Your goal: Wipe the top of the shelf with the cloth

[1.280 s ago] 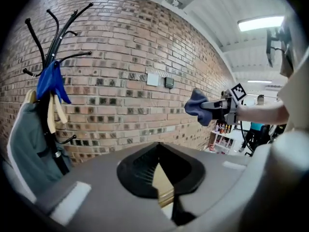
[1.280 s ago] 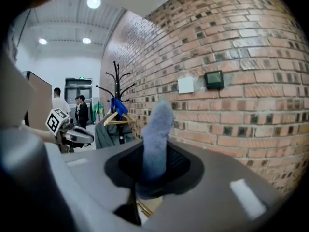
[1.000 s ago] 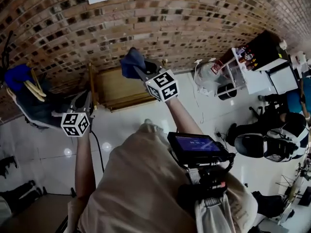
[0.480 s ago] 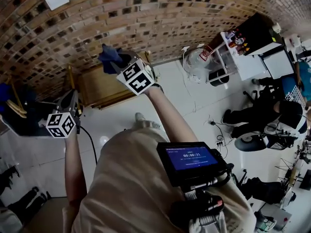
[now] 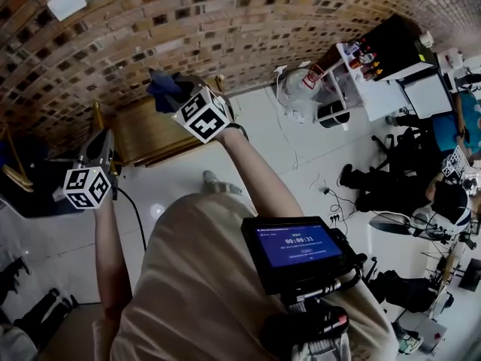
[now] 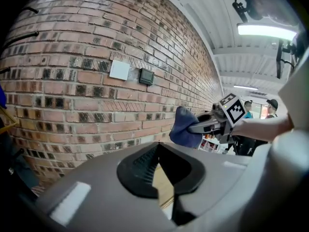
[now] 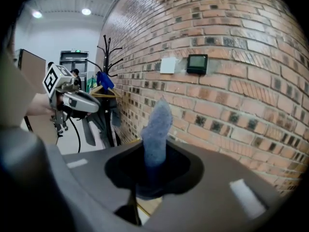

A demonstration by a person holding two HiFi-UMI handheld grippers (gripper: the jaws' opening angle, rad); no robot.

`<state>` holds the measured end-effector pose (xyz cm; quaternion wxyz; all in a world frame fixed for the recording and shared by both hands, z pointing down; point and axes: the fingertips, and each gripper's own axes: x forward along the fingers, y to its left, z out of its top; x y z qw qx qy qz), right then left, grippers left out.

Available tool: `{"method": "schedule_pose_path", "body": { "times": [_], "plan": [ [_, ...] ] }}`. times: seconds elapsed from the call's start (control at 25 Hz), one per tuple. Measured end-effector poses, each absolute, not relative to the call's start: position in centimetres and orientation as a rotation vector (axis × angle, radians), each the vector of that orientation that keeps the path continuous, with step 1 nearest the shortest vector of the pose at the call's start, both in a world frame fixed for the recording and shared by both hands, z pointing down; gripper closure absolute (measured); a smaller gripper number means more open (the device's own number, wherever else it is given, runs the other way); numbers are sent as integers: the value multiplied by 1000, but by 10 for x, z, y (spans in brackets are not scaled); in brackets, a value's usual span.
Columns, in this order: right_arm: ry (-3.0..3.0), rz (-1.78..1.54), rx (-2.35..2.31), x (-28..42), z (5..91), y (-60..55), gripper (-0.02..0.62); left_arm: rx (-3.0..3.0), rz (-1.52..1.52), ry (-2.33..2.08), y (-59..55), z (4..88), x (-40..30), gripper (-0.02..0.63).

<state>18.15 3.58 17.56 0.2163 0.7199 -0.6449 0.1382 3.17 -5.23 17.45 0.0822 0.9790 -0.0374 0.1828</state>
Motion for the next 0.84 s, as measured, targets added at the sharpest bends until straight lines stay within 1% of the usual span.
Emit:
{"method": "schedule_pose_path", "body": {
  "times": [0.48,0.84],
  "plan": [
    [-1913,477,2106,205,181,73,515,2873,618,-163,-44,210,38,601],
    [-1923,532,2103,219,207,97,517,2811,629,-199,-33,234,45,601]
  ]
}}
